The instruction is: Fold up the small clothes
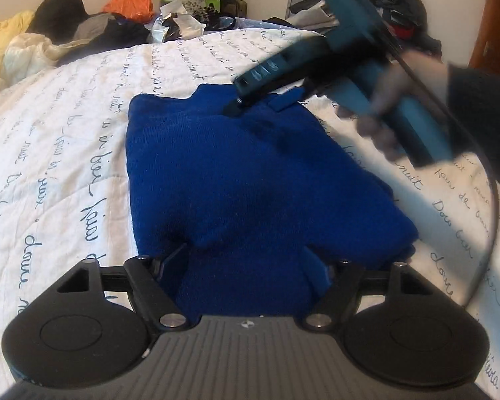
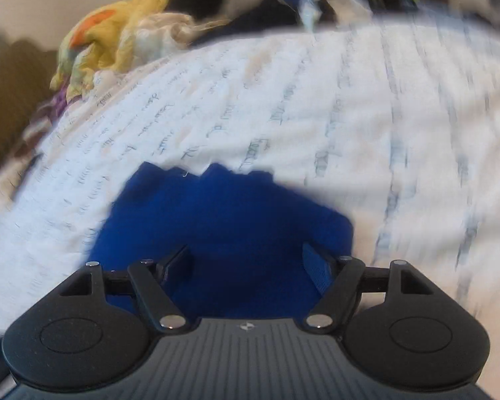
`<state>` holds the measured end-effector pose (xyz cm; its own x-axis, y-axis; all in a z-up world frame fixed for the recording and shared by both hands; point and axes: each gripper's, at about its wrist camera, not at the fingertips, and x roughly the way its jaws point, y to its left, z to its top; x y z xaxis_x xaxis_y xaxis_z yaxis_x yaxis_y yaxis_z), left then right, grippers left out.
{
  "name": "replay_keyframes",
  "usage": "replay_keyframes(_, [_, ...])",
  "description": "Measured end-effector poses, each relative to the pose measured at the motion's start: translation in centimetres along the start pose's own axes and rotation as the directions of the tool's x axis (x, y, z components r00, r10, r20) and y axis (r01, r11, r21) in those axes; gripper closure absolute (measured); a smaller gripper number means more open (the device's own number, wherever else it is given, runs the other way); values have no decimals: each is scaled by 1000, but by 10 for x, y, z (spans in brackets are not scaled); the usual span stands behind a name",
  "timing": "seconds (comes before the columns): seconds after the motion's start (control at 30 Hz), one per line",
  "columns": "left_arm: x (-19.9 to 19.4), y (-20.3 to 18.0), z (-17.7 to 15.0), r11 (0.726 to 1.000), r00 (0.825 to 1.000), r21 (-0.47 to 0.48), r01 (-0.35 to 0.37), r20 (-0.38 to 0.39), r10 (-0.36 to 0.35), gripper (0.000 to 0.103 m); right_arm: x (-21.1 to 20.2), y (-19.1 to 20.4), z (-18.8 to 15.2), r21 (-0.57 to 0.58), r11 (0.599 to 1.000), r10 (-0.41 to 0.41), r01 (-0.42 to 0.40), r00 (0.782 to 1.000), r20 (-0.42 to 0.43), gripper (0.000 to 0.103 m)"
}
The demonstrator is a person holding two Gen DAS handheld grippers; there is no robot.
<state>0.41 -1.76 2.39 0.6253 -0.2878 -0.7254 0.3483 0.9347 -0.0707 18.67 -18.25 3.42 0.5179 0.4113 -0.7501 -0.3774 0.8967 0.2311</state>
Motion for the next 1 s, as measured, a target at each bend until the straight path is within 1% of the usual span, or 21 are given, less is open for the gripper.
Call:
replay_keyframes(0.03, [0, 2, 0, 1000, 1000, -6, 6, 0, -6, 29, 1, 4, 7, 19, 1000, -22, 23, 999, -37, 30])
replay_keyframes(0.07, [-1, 4, -1, 1000, 1000, -9, 11, 1, -11, 29, 1, 13, 14, 0, 998, -61, 62, 996, -71, 30])
replay_keyframes(0.1, [-1, 5, -1, 1000, 1000, -12, 15, 1, -15, 29, -5, 24, 18, -37, 995, -97, 94, 993, -64, 30])
replay_keyframes(0.13, [-2, 7, -1, 1000, 1000, -16, 19, 5, -19, 28, -15, 36, 18, -71, 993, -93, 91, 995, -24, 29])
replay_keyframes(0.17, [-1, 8, -2, 1000, 1000, -15, 20, 7, -20, 28, -26, 51, 16, -102, 994, -46, 48, 999, 20, 28])
replay_keyframes(0.2, [-1, 8, -2, 1000, 1000, -11, 19, 9, -19, 28, -34, 64, 15, -129, 992, 21, -16, 999, 35, 29])
replay_keyframes(0.27, [0, 6, -2, 1000, 1000, -1, 16, 11, -16, 27, -36, 91, 13, -187, 975, 123, -118, 992, 12, 29])
replay_keyframes(0.33, [0, 6, -3, 1000, 1000, 2, 16, 12, -16, 27, -19, 114, 14, -238, 960, 136, -145, 989, -51, 29])
replay_keyframes(0.4, [2, 7, -3, 1000, 1000, 1, 15, 15, -15, 27, 19, 119, 12, -245, 960, 99, -136, 982, -159, 31])
replay_keyframes(0.47, [3, 7, -5, 1000, 1000, 10, 2, 26, -2, 26, 36, 109, 4, -312, 945, 75, -96, 994, -78, 28])
replay_keyframes(0.53, [0, 9, -9, 1000, 999, 9, 10, 38, -10, 26, 34, 96, 15, -190, 976, 99, -110, 993, -68, 28])
replay_keyframes(0.6, [-9, 14, -12, 1000, 998, -9, 26, 52, -25, 27, 19, 87, 20, -93, 990, 96, -101, 993, -62, 29])
replay_keyframes(0.63, [-15, 17, -13, 999, 997, -23, 39, 62, -38, 27, 2, 81, 17, -62, 992, 104, -106, 994, -33, 28])
replay_keyframes(0.7, [-24, 21, -15, 998, 995, -32, 55, 80, -52, 27, -36, 67, 6, -28, 982, 188, -187, 981, 53, 27])
replay_keyframes(0.77, [-26, 22, -15, 999, 995, -2, 37, 90, -37, 27, -62, 52, -10, 18, 979, 202, -205, 975, 90, 27])
replay_keyframes(0.83, [-13, 21, -14, 1000, 999, 28, 10, 41, -11, 28, -66, 46, -29, 15, 978, 208, -209, 977, 52, 26])
replay_keyframes(0.87, [-4, 21, -14, 999, 1000, 35, -4, 17, 3, 26, -55, 44, -39, 4, 979, 204, -204, 979, -3, 28])
replay_keyframes(0.9, [-1, 21, -15, 998, 999, 58, -27, 39, 25, 23, -38, 43, -50, -18, 984, 174, -175, 983, -54, 28])
replay_keyframes(0.93, [-1, 21, -14, 997, 999, 74, -37, 42, 34, 23, -40, 39, -59, -70, 979, 194, -192, 981, 16, 28])
replay_keyframes(0.97, [-5, 21, -13, 996, 998, 73, -42, 43, 39, 31, -41, 33, -60, -40, 976, 215, -214, 976, 21, 28])
replay_keyframes(1.0, [-15, 22, -13, 996, 997, 79, -48, 57, 44, 37, -49, 24, -57, 59, 973, 222, -224, 974, 35, 29])
